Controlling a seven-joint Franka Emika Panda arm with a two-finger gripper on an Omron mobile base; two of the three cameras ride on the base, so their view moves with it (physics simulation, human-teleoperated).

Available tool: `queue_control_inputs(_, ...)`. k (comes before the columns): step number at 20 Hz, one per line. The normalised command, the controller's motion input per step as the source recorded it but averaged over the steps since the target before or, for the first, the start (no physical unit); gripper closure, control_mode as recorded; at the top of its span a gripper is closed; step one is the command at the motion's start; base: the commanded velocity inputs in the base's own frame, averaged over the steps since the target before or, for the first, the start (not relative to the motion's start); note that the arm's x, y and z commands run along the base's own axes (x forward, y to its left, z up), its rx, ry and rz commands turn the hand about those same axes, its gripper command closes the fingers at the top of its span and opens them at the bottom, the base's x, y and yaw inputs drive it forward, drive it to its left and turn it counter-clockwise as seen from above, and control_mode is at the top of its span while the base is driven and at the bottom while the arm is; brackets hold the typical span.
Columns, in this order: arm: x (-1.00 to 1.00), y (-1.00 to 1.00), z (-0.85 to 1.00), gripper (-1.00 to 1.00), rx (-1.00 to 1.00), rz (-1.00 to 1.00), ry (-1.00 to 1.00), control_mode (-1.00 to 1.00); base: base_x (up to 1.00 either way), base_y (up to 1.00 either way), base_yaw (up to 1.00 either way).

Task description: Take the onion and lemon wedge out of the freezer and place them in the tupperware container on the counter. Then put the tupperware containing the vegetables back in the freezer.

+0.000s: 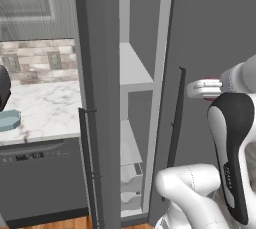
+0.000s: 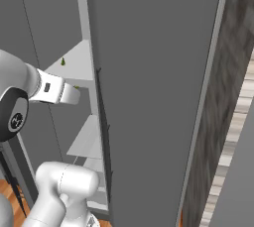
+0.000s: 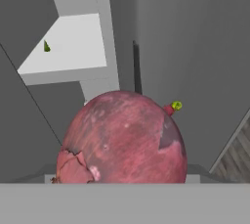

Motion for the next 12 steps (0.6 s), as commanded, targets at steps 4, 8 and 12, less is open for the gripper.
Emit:
queue_control_inputs(4,0.0,0.0,0.0,1.0,0.0,0.0,0.0,1.0,-0.88,0.0,0.0)
queue_control_inputs(8,0.0,0.0,0.0,1.0,0.0,0.0,0.0,1.0,-1.0,0.0,0.0)
queue_control_inputs(12,0.0,0.0,0.0,1.0,0.0,0.0,0.0,1.0,-0.91,0.03,0.0)
